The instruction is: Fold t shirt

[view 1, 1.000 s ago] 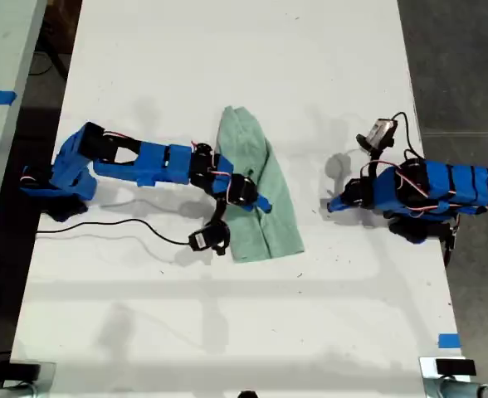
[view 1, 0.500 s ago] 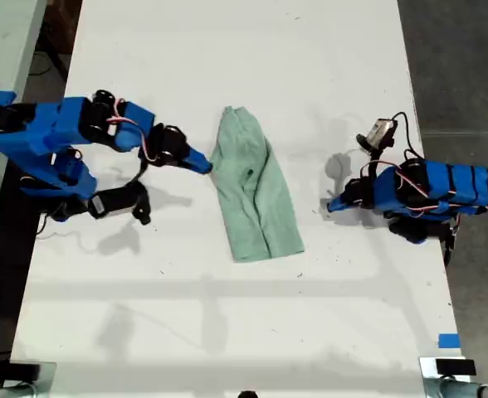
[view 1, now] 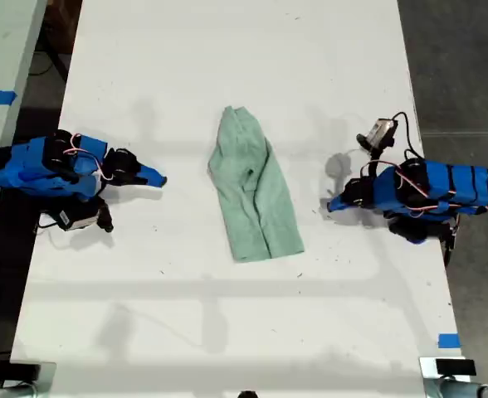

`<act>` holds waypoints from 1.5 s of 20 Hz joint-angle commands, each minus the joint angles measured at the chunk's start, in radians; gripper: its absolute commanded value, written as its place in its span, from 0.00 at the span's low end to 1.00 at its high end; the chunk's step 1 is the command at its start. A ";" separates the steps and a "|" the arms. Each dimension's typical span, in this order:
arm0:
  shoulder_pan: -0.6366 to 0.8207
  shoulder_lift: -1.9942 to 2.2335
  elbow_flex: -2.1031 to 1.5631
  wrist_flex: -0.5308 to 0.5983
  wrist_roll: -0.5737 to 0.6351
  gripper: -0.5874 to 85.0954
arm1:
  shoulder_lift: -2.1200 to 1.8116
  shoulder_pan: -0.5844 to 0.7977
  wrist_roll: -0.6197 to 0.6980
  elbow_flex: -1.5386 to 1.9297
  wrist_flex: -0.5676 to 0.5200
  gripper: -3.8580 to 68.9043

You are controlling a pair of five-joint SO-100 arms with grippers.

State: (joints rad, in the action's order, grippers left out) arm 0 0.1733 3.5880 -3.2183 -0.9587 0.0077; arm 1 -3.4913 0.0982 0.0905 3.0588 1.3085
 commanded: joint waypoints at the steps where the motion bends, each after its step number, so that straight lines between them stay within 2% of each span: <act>1: 0.006 0.015 -0.012 -0.008 -0.008 0.01 | -0.015 0.000 0.009 0.054 0.006 0.04; 30: 0.009 0.015 -0.012 -0.021 -0.023 0.01 | -0.015 -0.006 -0.021 0.054 0.009 0.03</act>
State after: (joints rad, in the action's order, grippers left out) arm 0 0.1733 3.5957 -3.2229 -0.9771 0.0046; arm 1 -3.4913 0.0982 0.0767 3.0588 1.3146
